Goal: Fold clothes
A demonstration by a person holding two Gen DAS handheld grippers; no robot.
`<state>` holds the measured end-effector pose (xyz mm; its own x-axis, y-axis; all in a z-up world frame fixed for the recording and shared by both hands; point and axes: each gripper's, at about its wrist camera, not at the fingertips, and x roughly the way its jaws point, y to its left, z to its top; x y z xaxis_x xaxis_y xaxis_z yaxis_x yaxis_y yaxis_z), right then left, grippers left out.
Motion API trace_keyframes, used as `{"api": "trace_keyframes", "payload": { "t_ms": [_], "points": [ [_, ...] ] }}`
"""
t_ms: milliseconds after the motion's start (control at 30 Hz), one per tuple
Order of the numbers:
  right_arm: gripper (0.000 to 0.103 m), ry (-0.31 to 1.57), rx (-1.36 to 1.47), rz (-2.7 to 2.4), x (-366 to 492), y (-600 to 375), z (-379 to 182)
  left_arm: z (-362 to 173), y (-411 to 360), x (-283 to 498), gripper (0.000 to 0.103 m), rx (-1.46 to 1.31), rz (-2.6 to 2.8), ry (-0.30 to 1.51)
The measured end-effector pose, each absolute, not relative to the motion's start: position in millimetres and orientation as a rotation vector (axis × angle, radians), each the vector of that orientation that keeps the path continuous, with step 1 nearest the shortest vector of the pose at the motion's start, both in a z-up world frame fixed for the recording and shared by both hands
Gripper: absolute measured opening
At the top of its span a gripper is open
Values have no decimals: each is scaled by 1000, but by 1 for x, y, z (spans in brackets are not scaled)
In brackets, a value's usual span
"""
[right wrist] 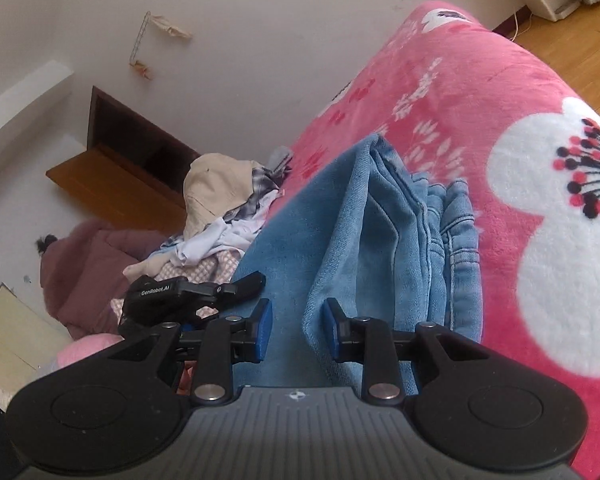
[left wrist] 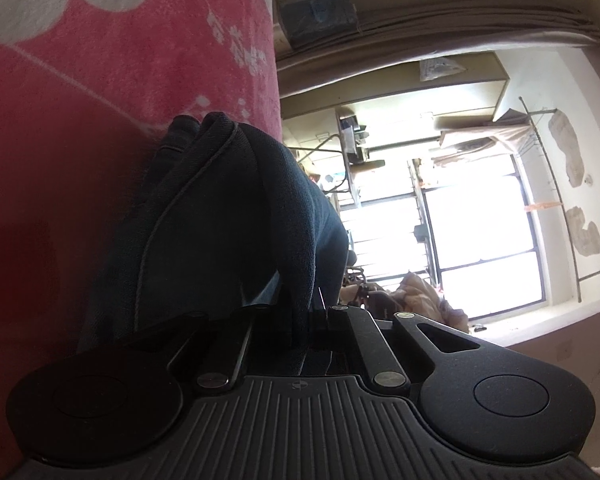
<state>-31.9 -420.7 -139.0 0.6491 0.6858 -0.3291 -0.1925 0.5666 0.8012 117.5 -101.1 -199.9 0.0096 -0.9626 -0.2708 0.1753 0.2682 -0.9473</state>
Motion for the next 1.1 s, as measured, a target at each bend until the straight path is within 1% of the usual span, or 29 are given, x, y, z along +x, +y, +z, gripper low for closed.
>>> {"api": "trace_keyframes", "payload": {
  "t_ms": [233, 500, 667, 767, 1100],
  "points": [
    [31, 678, 815, 547, -34, -423, -140, -201, -103, 118, 4, -884, -1077, 1206],
    [31, 572, 908, 379, -47, -471, -146, -201, -101, 117, 4, -880, -1078, 1209],
    [29, 636, 636, 269, -26, -456, -142, -203, -100, 119, 4, -879, -1062, 1218],
    [29, 626, 545, 292, -17, -440, -139, -203, -99, 120, 4, -877, -1050, 1222],
    [29, 579, 479, 355, 1, -422, -131, -211, -93, 119, 4, -892, -1023, 1230]
  ]
}}
